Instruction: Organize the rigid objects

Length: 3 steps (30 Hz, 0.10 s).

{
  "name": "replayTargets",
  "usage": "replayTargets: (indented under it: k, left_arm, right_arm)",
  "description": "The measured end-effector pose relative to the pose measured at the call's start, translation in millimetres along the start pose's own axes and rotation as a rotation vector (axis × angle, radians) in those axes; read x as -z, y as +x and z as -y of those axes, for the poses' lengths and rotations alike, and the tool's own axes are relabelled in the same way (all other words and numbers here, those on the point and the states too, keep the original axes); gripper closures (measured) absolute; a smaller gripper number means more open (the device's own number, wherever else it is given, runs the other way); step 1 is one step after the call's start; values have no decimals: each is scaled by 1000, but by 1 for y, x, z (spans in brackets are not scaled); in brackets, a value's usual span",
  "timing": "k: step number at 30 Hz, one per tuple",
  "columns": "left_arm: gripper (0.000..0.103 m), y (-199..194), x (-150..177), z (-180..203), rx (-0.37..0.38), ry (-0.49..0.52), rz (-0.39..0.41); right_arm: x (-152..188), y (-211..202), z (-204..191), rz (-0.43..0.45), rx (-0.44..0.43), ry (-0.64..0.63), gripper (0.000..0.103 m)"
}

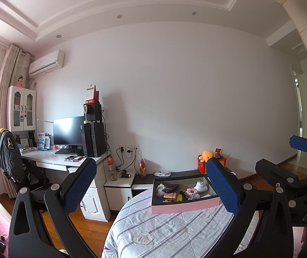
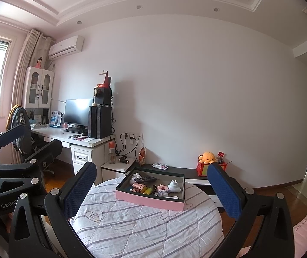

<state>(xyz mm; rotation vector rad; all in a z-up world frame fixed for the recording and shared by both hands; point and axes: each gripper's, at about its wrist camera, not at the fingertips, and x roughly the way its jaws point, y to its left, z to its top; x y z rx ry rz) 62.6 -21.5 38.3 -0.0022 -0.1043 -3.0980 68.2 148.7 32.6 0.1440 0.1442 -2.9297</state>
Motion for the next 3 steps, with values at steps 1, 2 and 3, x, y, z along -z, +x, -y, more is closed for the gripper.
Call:
replayTargets:
  k: [1,2,3]
  left_arm:
    - [0,0,0,0,-1,1,-1]
    - [0,0,0,0,-1,0,-1]
    - [0,0,0,-1,-1,1,0]
  right_arm:
    - [0,0,0,2,-1,0,0]
    - [0,1,0,2,-1,1,0]
    - [0,0,0,4,0,0,0]
